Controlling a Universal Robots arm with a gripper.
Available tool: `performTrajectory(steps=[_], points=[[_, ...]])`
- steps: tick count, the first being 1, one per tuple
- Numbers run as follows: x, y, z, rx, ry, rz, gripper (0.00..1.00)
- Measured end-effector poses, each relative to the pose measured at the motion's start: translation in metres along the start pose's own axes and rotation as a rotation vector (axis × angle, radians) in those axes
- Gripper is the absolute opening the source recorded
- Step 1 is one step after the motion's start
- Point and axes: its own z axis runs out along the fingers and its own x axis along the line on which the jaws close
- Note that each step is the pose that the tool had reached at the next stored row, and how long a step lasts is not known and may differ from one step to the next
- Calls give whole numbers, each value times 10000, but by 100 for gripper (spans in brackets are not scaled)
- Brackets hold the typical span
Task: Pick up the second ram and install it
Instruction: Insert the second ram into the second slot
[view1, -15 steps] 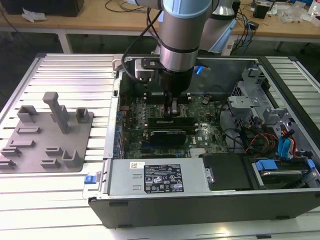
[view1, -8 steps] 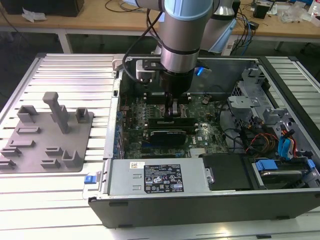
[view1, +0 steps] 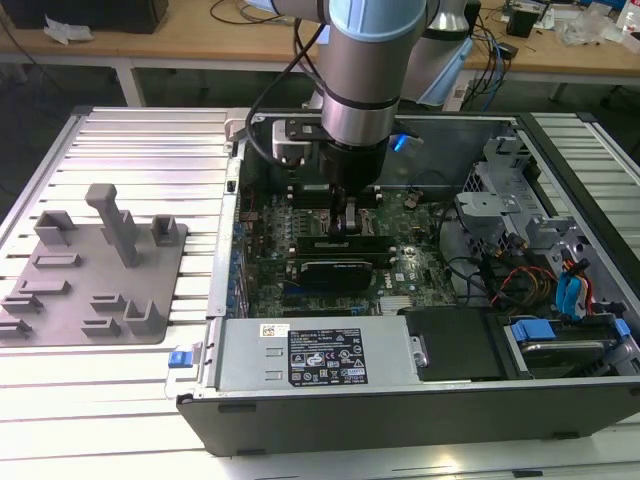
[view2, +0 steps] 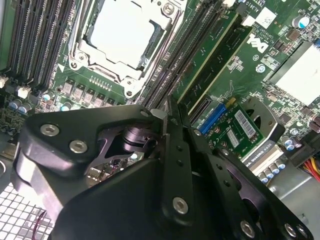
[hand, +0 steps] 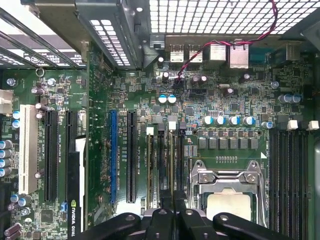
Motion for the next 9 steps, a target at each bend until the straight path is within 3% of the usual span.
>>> performTrajectory(steps=[9], points=[[0,-3,14,1,-4,75,9]])
